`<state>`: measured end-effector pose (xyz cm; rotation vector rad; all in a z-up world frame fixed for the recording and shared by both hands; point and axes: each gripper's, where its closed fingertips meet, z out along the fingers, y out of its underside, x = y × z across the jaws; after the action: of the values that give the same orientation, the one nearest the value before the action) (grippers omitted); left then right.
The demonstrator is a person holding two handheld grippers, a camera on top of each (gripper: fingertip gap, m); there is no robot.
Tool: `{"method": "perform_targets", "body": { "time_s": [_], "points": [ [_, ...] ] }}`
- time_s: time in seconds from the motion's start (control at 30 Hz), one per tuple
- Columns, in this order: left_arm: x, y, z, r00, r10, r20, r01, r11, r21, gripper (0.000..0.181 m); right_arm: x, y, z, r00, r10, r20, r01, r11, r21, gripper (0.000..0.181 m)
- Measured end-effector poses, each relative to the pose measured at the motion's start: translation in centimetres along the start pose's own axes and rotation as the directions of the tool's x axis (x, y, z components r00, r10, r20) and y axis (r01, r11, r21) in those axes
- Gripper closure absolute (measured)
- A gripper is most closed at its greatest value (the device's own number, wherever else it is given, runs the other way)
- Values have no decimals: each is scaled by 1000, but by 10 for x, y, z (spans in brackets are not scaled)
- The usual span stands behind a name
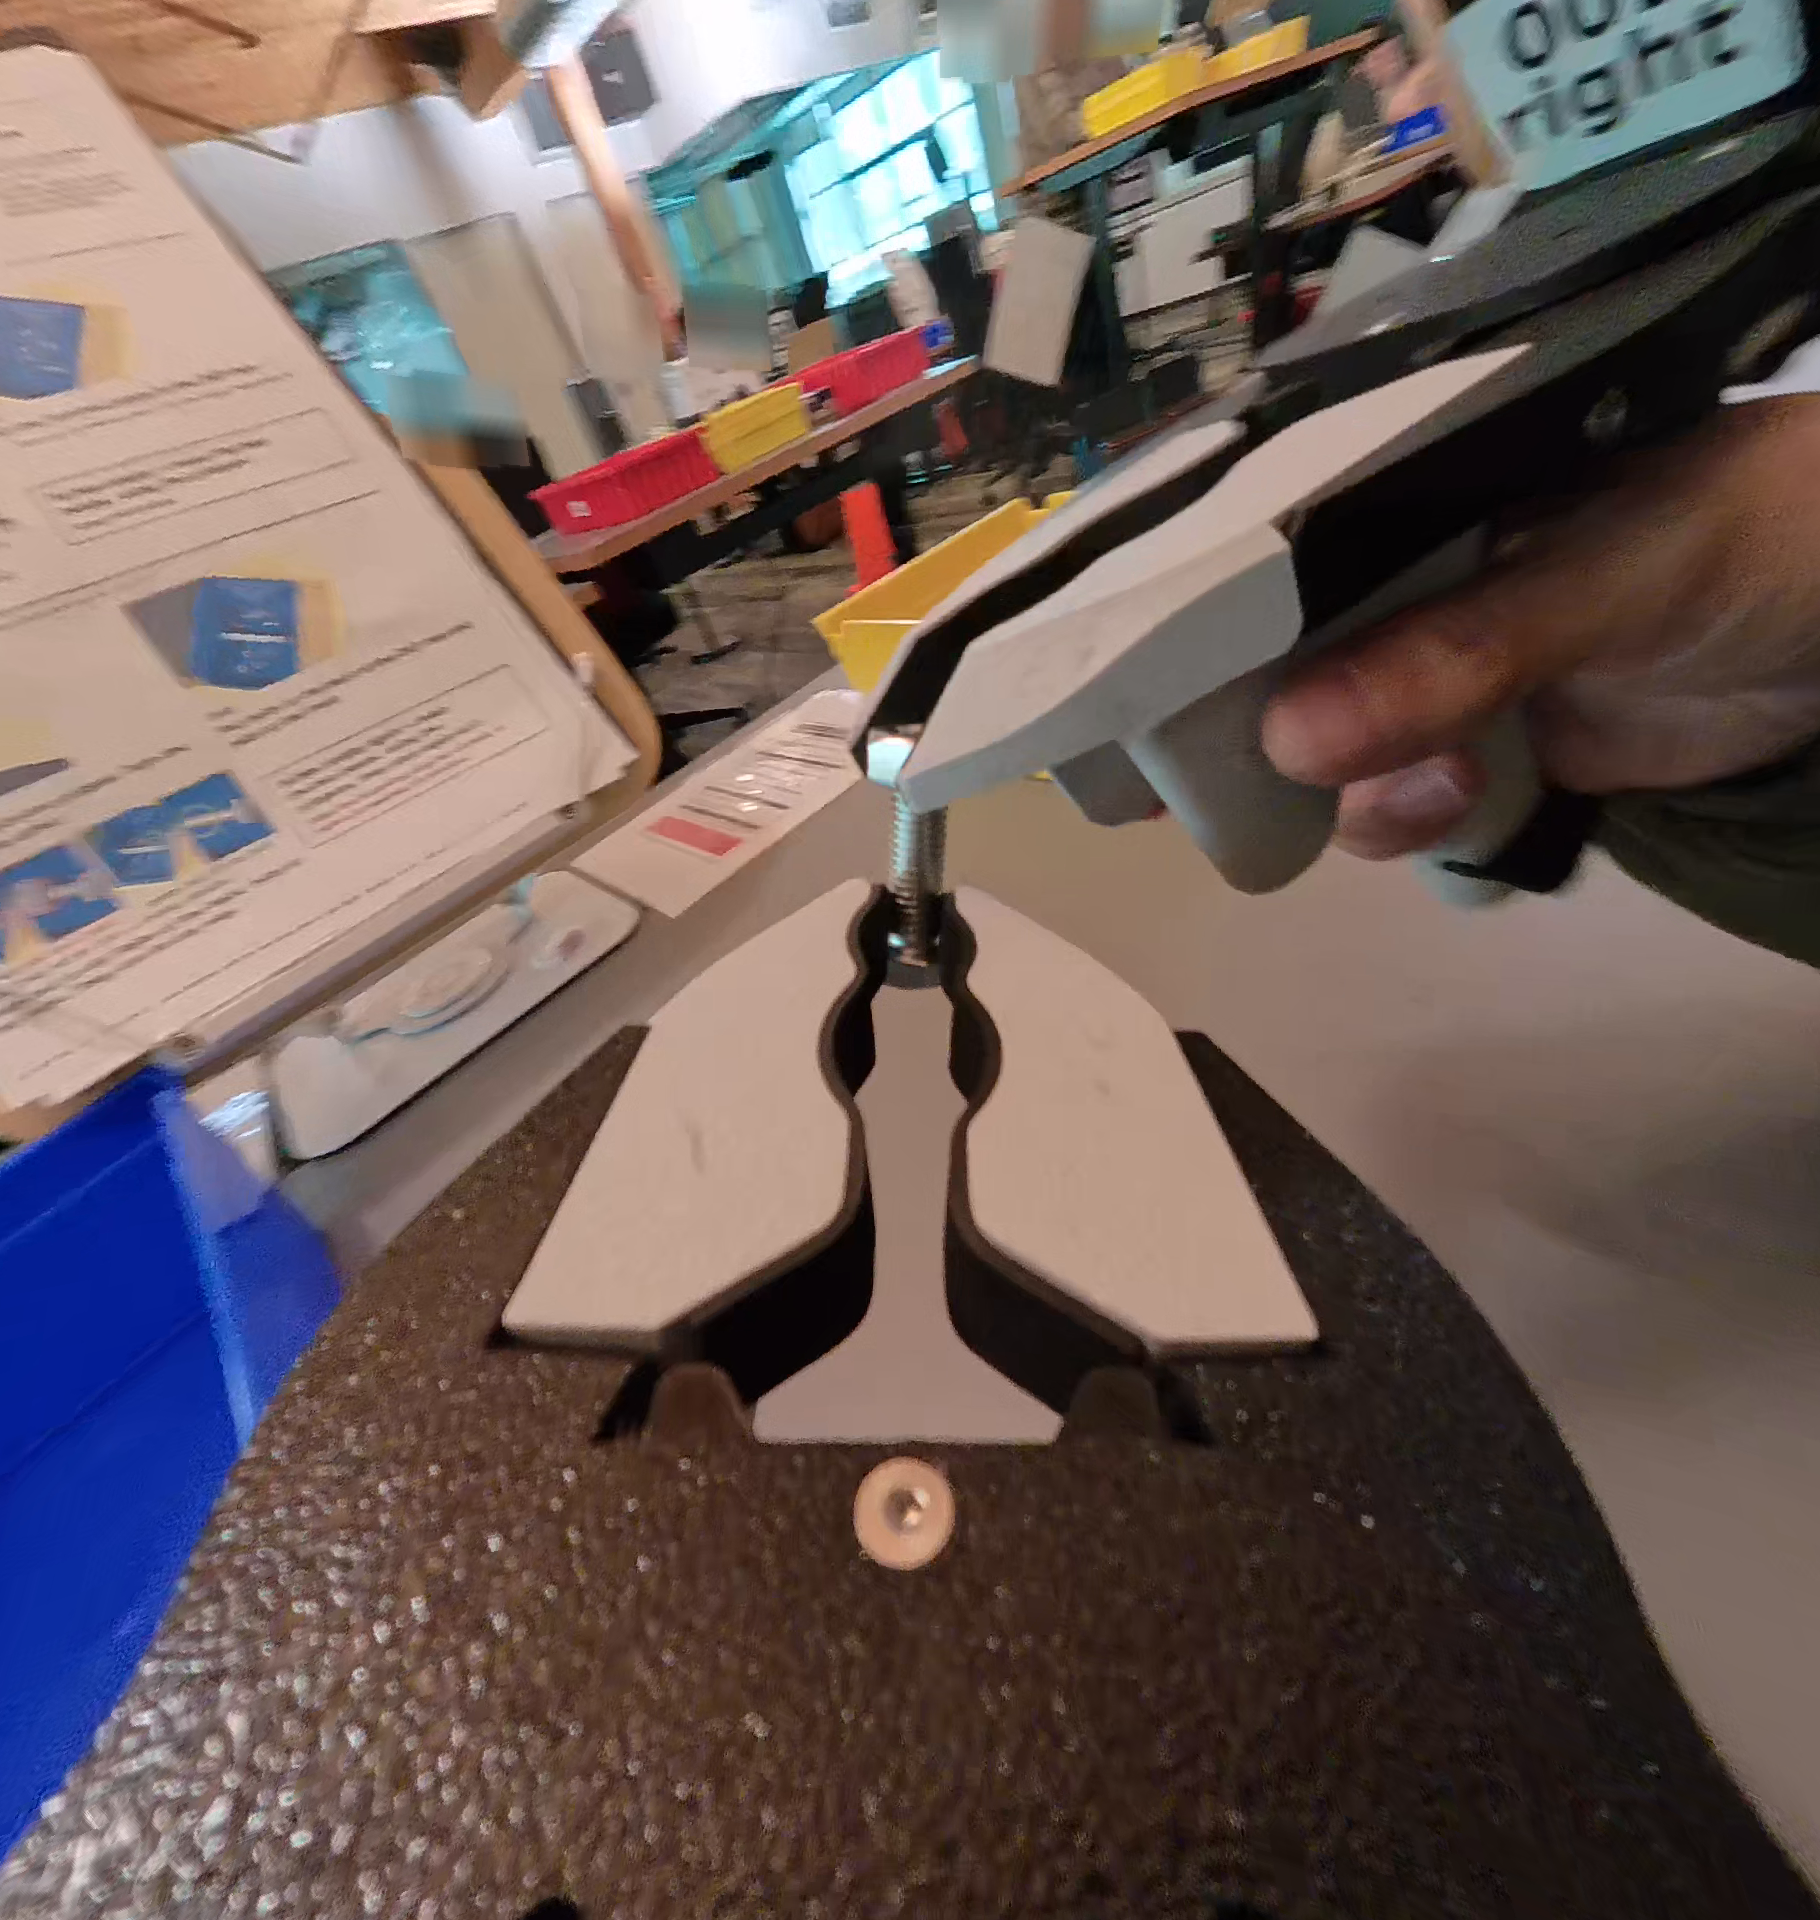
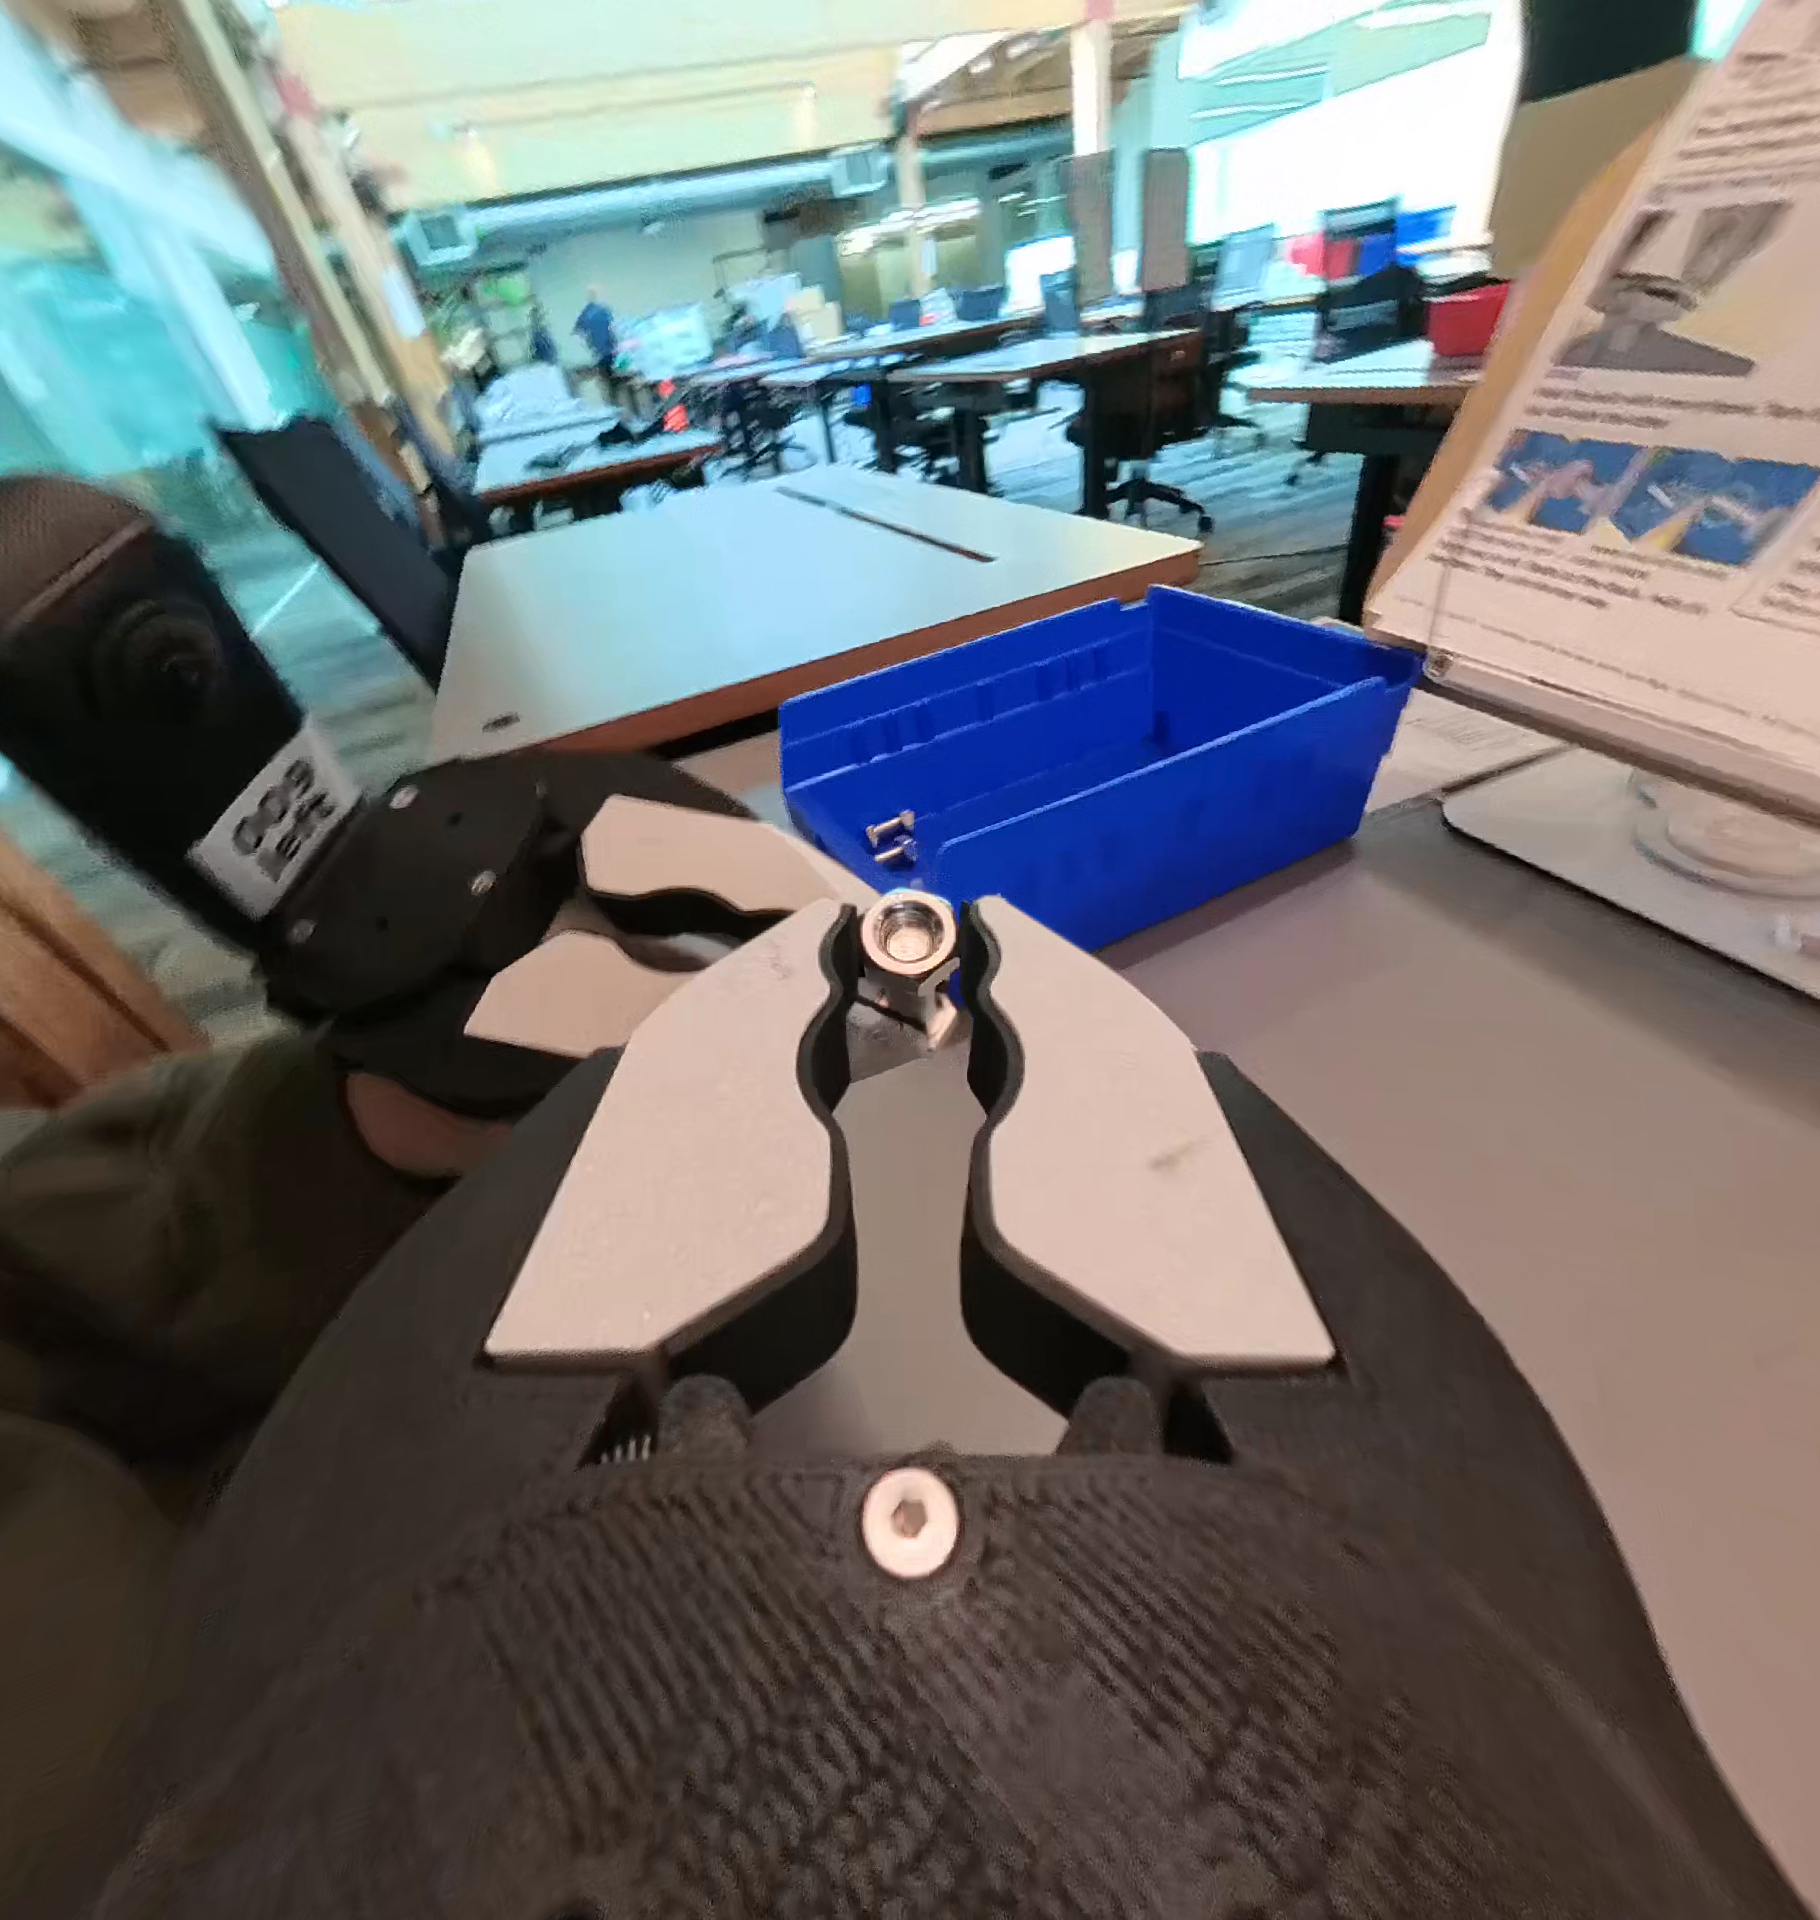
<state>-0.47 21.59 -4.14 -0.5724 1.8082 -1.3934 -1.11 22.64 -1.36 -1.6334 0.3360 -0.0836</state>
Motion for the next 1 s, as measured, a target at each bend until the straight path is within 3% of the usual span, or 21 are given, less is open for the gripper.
{"method": "perform_targets", "body": {
  "time_s": [0.1, 0.2, 0.33, 0.43, 0.5, 0.63, 0.8, 0.9, 1.0],
  "points": [
    [25, -6, -7, 948, -129, -290, 147, 988, 41, 172, -12, 5, -12, 981, -108, 161, 115, 993, -37, 163],
    [57, -21, -29, 768, -192, -611, 287, 956, 61, 172, -43, 3, -36, 886, -190, 423, 192, 981, 38, 163],
    [78, -22, -45, 612, -181, -769, 309, 951, 21, 173, -70, 12, -51, 775, -278, 567, 293, 954, 67, 163],
    [86, -22, -49, 548, -190, -815, 332, 943, 3, 172, -78, 14, -56, 728, -294, 619, 300, 949, 98, 163],
    [80, -21, -42, 595, -205, -777, 351, 936, 21, 172, -75, 15, -54, 743, -291, 603, 297, 950, 93, 163],
    [58, -17, -22, 756, -231, -613, 344, 937, 70, 173, -48, 8, -41, 860, -223, 459, 212, 974, 76, 163],
    [19, -14, -4, 956, -167, -240, 201, 972, 125, 173, -17, -2, -26, 959, -118, 256, 104, 992, 69, 146],
    [-1, -11, -2, 994, -105, -36, 108, 988, 110, 173, -1, -9, -18, 993, -43, 107, 34, 996, 85, 147],
    [-10, -9, -3, 996, -46, 73, 39, 996, 83, 173, 0, -12, -9, 997, 53, 51, -59, 992, 111, 152]
  ]
}}
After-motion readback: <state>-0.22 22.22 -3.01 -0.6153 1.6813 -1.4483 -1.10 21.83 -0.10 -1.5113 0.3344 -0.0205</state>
